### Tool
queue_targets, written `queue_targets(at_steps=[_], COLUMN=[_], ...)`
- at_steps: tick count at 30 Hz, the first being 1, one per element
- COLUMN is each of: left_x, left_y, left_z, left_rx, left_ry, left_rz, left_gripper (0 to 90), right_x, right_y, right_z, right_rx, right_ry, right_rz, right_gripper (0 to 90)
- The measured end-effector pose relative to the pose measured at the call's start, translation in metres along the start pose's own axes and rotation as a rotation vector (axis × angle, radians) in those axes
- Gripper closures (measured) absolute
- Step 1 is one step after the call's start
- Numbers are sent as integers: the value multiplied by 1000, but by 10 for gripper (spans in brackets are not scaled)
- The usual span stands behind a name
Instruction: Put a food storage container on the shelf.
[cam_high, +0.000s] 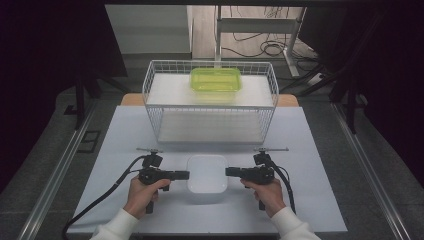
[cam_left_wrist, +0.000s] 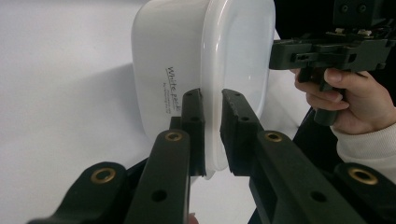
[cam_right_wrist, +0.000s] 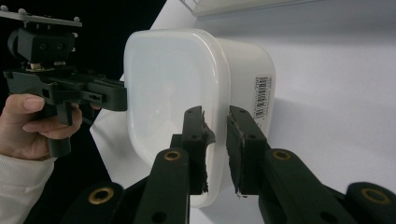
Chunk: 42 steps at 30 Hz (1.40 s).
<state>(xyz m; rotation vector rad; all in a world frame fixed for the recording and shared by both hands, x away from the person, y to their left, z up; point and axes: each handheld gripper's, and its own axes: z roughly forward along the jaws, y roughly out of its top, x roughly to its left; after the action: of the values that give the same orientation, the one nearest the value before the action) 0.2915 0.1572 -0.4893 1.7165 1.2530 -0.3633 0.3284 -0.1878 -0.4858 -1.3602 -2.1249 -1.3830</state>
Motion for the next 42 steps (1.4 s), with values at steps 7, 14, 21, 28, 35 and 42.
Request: queue_targets(at_steps=[7, 14, 21, 28, 35, 42], left_x=[-3, -10, -14, -21, -28, -33], left_y=[0, 1, 1, 6, 8, 10], left_z=[-3, -7, -12, -20, -22, -26], left_rx=[-17, -42, -56, -73, -84, -97], left_ry=[9, 8, 7, 16, 31, 42], left_rz=[10, 37, 47, 82, 100, 115], left_gripper=[798, 798, 796, 795, 796, 793], right_x=[7, 15, 24, 31, 36, 43], right_y=[3, 7, 9, 12, 15, 19], right_z=[-4, -10, -15, -18, -22, -26], right_rx=[-7, -24, -32, -50, -61, -71], right_ry=[3, -4, -6, -3, -10, -12], right_rz=[-35, -79, -115, -153, -174, -200], right_gripper=[772, 771, 769, 769, 769, 768])
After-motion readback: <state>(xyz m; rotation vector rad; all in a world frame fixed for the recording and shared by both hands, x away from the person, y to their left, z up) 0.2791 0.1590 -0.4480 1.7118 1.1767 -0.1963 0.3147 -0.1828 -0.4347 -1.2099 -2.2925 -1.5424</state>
